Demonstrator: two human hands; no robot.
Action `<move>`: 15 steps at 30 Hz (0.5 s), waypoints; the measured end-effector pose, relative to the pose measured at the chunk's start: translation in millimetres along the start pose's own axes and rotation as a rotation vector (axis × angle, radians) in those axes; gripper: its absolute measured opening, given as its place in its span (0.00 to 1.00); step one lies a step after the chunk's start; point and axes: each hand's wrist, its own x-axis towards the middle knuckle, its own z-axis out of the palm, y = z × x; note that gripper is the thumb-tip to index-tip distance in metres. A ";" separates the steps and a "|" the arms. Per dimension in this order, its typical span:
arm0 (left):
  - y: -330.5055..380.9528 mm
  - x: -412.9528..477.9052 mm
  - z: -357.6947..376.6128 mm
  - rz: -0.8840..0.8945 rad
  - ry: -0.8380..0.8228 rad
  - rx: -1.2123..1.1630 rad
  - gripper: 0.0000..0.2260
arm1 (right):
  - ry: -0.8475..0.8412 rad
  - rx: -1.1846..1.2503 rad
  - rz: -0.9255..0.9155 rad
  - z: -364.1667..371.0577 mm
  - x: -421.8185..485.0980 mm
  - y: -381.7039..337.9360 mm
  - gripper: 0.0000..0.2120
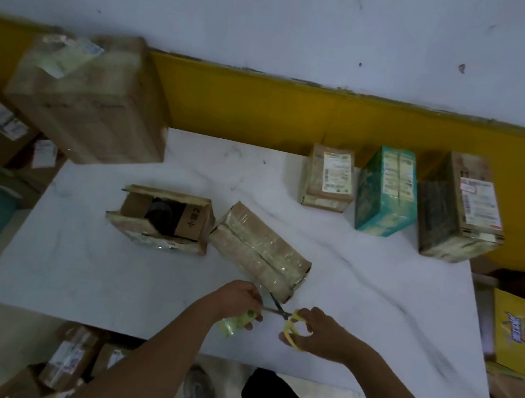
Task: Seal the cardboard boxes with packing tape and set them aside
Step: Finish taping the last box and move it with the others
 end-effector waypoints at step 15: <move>-16.1 14.6 6.7 0.107 0.083 -0.184 0.06 | 0.378 0.000 0.267 23.5 8.6 54.0 0.26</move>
